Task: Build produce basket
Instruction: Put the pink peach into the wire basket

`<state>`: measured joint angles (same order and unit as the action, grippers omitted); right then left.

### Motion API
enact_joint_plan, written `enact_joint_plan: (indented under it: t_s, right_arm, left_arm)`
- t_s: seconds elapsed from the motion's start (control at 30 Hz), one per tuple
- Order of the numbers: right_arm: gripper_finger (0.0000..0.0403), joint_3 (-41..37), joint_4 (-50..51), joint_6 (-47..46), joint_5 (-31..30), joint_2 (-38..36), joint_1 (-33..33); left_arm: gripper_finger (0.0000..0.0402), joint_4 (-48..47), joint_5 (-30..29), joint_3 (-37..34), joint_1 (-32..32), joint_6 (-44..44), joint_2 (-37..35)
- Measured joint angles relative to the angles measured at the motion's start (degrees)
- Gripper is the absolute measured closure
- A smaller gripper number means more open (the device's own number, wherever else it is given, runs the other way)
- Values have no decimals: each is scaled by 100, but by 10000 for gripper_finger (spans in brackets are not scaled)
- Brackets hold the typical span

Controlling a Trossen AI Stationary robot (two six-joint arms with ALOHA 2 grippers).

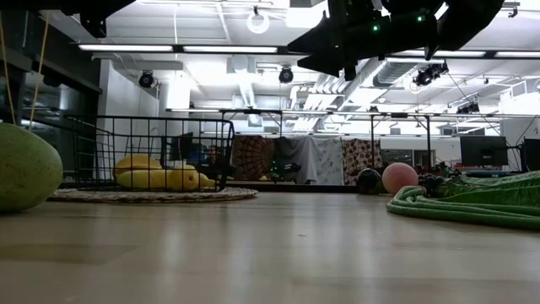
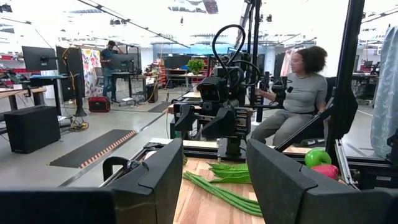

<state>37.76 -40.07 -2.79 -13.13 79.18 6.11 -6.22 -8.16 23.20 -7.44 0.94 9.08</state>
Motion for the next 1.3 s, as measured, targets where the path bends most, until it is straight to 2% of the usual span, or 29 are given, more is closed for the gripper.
enact_joint_plan:
  t_s: [0.2,0.33,0.4,0.47,0.6,0.7,0.8,1.03,1.17,1.3]
  right_arm:
    - [126,0,0,-192,-107,0,0]
    - [126,74,306,-236,-964,-13,-55]
    - [126,303,1008,-319,-1366,-13,-79]
    - [126,678,2185,-719,-1609,-12,-87]
    - [126,1476,4730,-1826,-1760,57,-90]
    - [126,1777,5868,-2476,-2020,141,-117]
    - [126,1803,6308,-2964,-2428,181,-133]
    - [126,1803,7013,-3819,-2904,190,-78]
    - [126,1754,7446,-4451,-3159,188,215]
    - [126,1440,7380,-4720,-3097,188,731]
  left_arm:
    - [236,0,2,0,0,-13,1]
    - [236,2,2,0,0,17,2]
    - [236,1,4,0,0,65,2]
    - [236,2,3,0,0,76,2]
    - [236,2,4,0,0,76,2]
    - [236,0,4,0,0,76,2]
    - [236,-14,4,0,0,73,2]
    - [236,-26,2,2,-2,76,2]
    - [236,-32,2,1,0,73,2]
    - [236,-33,2,2,0,26,2]
